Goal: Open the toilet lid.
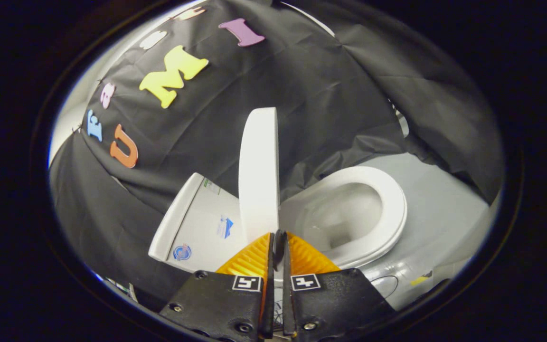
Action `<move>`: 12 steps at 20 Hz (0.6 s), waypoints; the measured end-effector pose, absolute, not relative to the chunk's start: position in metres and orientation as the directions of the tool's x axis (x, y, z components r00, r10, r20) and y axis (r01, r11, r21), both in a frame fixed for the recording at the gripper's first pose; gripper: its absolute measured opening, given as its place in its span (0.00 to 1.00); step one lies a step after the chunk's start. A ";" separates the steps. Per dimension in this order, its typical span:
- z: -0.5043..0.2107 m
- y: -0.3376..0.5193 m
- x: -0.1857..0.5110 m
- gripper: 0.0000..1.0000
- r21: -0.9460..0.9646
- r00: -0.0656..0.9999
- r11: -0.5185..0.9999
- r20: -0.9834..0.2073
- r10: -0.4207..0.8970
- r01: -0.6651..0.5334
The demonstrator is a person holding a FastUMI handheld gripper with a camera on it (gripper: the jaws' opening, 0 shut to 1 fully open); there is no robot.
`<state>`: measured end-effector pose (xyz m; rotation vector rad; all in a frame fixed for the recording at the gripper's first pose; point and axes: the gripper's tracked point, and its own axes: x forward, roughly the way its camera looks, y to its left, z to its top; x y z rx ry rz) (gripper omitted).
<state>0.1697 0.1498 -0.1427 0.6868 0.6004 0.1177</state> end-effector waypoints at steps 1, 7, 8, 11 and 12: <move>-0.142 0.151 0.170 0.10 0.619 0.826 0.780 -0.482 0.292 0.086; -0.143 0.152 0.172 0.10 0.554 0.831 0.831 -0.484 0.274 0.049; -0.144 0.151 0.172 0.10 0.541 0.832 0.840 -0.484 0.270 0.042; -0.147 0.150 0.172 0.11 0.501 0.834 0.865 -0.483 0.266 0.014; -0.147 0.149 0.173 0.12 0.483 0.836 0.876 -0.480 0.267 -0.002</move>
